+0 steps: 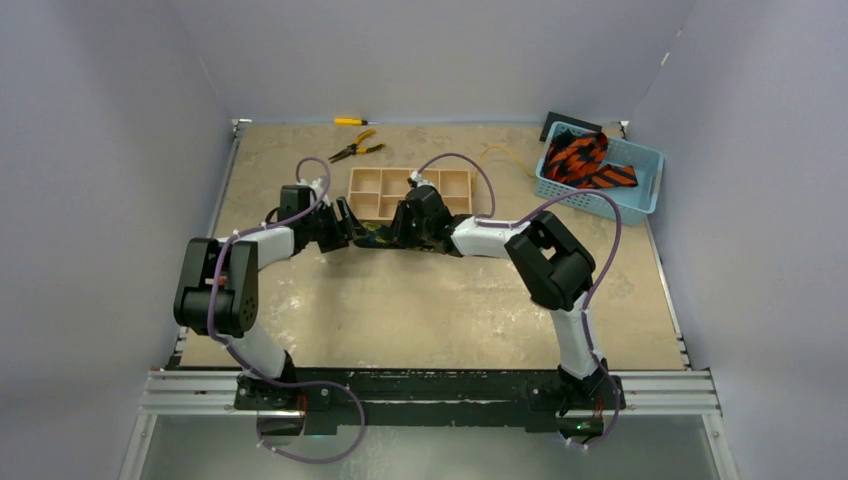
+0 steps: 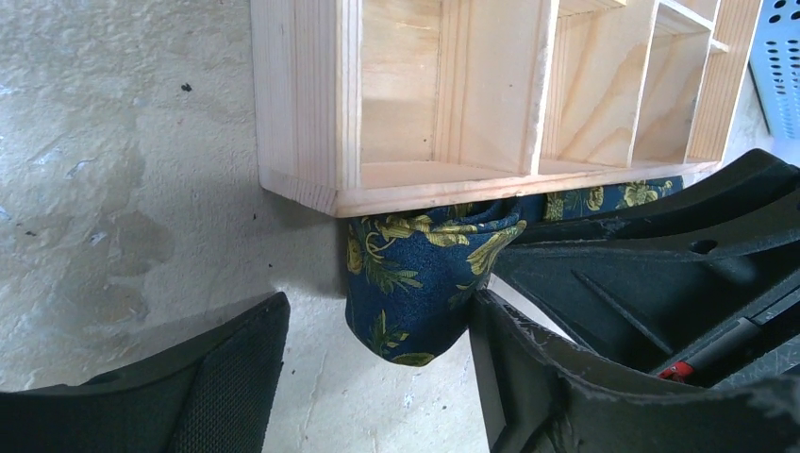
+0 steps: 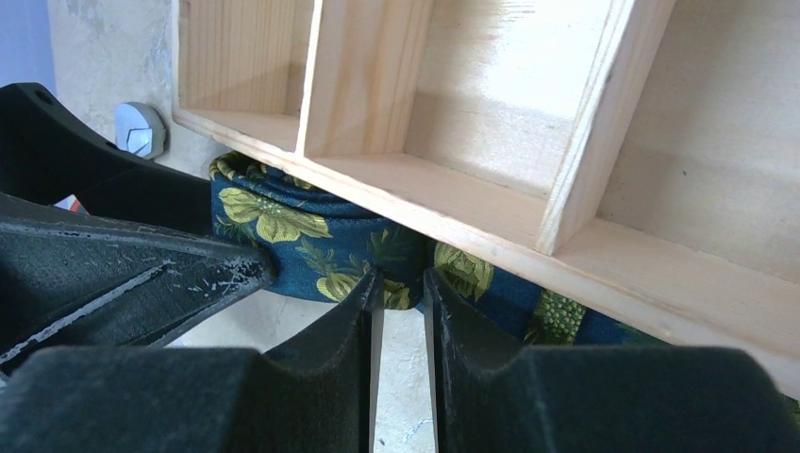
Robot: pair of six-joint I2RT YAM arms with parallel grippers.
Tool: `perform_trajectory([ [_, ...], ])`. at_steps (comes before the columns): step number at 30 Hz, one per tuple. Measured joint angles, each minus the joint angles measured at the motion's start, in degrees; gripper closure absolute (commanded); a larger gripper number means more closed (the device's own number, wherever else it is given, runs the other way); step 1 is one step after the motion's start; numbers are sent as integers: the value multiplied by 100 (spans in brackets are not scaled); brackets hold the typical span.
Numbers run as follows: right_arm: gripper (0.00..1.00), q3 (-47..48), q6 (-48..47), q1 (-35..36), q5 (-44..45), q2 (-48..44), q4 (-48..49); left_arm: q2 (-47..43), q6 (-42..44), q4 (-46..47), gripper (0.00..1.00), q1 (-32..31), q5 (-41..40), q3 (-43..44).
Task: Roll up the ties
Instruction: Roll the tie at the center of the board.
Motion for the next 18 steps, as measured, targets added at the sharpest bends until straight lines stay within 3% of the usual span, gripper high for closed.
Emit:
perform_trajectory([
  [10,75,-61,0,-33,-35,0,42,197,-96,302,40,-243,81,11],
  [15,75,-61,0,-37,-46,0,42,278,-138,400,55,-339,76,26],
  [18,75,-61,0,-39,-81,0,42,297,-142,431,70,-361,55,31],
])
